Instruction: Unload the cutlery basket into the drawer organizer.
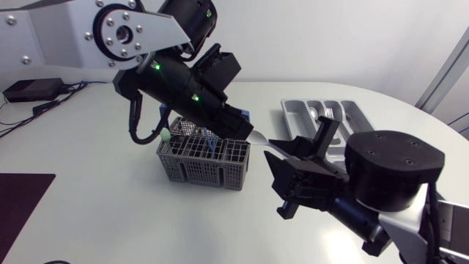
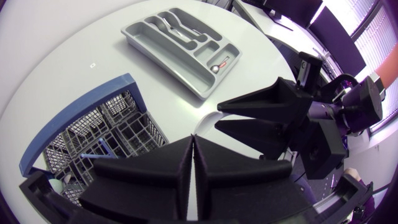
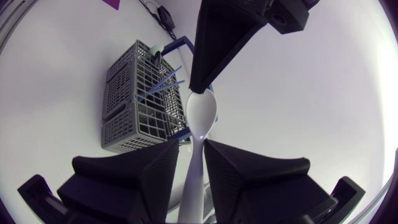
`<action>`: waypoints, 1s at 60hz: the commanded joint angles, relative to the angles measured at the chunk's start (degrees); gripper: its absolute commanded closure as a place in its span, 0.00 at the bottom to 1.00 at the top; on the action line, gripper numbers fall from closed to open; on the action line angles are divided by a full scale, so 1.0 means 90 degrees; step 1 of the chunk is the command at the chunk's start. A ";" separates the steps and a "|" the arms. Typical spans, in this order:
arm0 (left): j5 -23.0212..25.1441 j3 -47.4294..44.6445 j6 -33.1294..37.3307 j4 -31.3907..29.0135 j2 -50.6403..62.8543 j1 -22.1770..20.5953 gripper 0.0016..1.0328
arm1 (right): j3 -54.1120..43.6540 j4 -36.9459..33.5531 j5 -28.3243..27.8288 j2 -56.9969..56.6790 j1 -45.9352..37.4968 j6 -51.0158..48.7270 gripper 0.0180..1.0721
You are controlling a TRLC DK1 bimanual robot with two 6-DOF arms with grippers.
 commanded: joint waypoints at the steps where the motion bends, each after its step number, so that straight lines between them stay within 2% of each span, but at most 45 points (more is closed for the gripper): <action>1: 0.0032 0.0201 -0.0165 -0.0086 0.0106 0.0010 0.97 | 0.0091 0.0155 0.0087 0.0090 0.0039 -0.0202 0.74; 7: 0.0032 0.0201 -0.0155 -0.0105 0.0106 0.0020 0.97 | 0.0111 0.0194 0.0117 0.0109 0.0030 -0.0241 0.79; 17: 0.0042 0.0172 -0.0145 -0.0144 0.0106 0.0030 0.97 | 0.0140 0.0263 0.0175 0.0168 0.0020 -0.0251 0.95; 46: 0.0178 0.0250 -0.0136 -0.0154 -0.0060 0.0186 0.96 | 0.0101 0.0194 0.0253 0.0207 0.0127 -0.0231 0.95; 50: 0.0208 0.0289 -0.0136 -0.0105 -0.0138 0.0264 0.87 | 0.0062 0.0185 0.0263 0.0187 0.0127 -0.0231 0.95; 57: 0.0208 0.0309 -0.0136 0.0129 -0.0343 0.0518 0.64 | -0.0016 0.0058 0.0253 0.0031 0.0118 -0.0212 0.95; 60: 0.0208 0.0328 -0.0136 0.0237 -0.0411 0.0664 0.59 | -0.0055 -0.0020 0.0224 -0.0057 0.0098 -0.0202 0.95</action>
